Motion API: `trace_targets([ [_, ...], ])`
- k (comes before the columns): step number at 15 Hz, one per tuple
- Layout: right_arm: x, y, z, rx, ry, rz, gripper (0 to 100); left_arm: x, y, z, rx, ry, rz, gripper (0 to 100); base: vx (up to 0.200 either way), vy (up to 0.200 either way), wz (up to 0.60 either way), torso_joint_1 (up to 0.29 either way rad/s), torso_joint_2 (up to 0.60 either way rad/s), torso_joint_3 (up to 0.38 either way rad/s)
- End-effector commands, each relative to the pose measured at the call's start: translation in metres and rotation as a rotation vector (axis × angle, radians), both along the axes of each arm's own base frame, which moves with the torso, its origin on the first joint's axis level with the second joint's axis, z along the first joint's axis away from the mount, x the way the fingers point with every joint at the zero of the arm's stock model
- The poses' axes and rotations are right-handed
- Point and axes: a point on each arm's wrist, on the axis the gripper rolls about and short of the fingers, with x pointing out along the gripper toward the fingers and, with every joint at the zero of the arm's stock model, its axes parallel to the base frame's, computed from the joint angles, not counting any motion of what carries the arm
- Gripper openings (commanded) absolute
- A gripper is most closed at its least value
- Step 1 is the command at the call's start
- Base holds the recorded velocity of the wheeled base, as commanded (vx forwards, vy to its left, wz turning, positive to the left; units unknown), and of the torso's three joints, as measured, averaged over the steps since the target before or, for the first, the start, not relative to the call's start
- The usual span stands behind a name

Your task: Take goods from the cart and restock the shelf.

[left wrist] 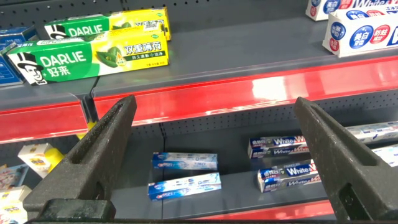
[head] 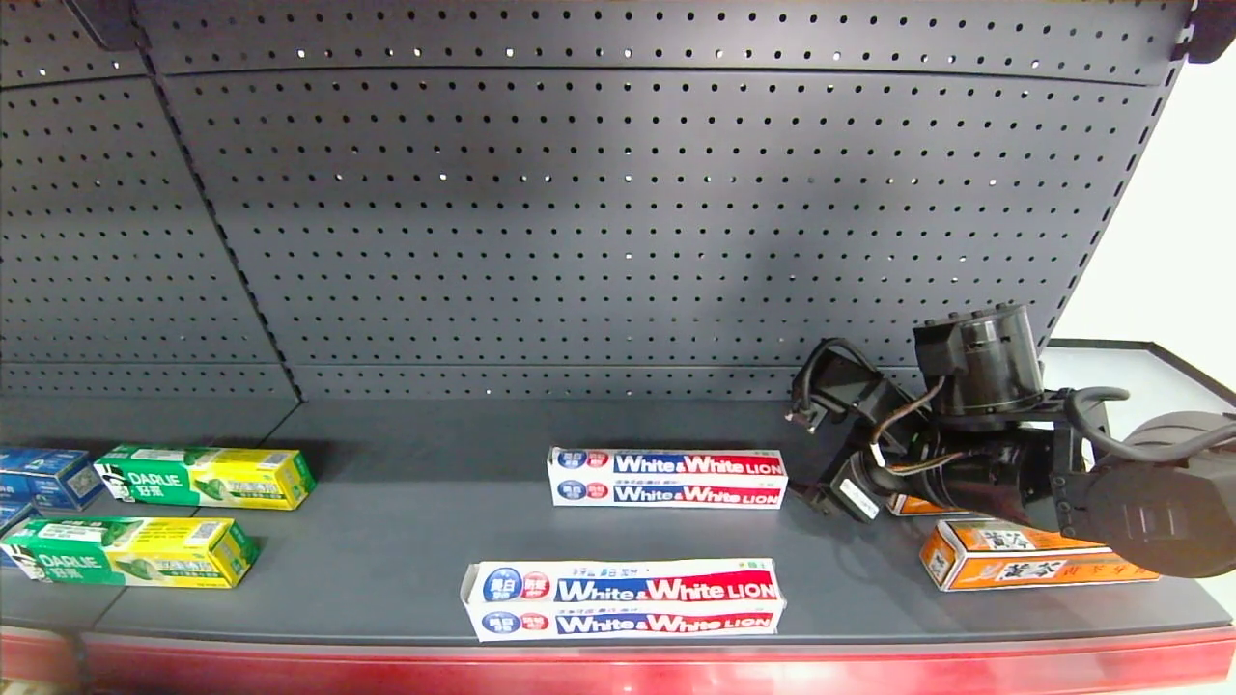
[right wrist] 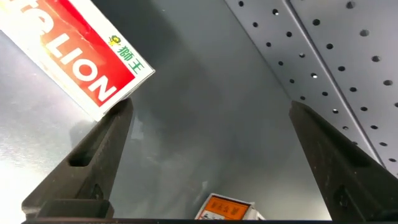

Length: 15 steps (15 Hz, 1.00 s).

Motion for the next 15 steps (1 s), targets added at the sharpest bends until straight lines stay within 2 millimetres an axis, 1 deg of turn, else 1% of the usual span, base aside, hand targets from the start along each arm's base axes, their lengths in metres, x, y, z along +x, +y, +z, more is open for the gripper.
trace_targets([
  [1,-0.003,-0.002,0.001,0.003,-0.003,0.0,100,0.0,0.0,0.0,0.0,0.0,0.001,100,0.0,0.0,0.0,0.0,0.0,0.0],
  [4,-0.008,-0.005,0.009,0.032,-0.038,-0.006,100,0.0,0.0,0.0,0.0,0.0,0.001,100,0.0,0.0,0.0,0.0,0.0,0.0],
  [6,-0.011,-0.013,0.026,0.082,-0.118,-0.022,100,0.0,0.0,0.0,0.0,0.0,0.001,100,0.0,0.0,0.0,0.0,0.0,0.0],
  [7,-0.017,-0.02,0.034,0.097,-0.141,-0.031,100,0.0,0.0,0.0,0.0,0.0,0.001,100,0.0,0.0,0.0,0.0,0.0,0.0],
  [10,-0.03,-0.031,0.05,0.137,-0.182,-0.049,100,0.0,0.0,0.0,0.0,0.0,0.001,100,0.0,0.0,0.0,0.0,0.0,0.0],
  [12,-0.034,-0.037,0.049,0.14,-0.178,-0.066,100,0.0,0.0,0.0,0.0,0.0,0.001,100,0.0,0.0,0.0,0.0,0.0,0.0],
  [15,-0.048,-0.043,0.044,0.141,-0.167,-0.065,100,0.0,0.0,0.0,0.0,0.0,0.001,100,0.0,0.0,0.0,0.0,0.0,0.0],
])
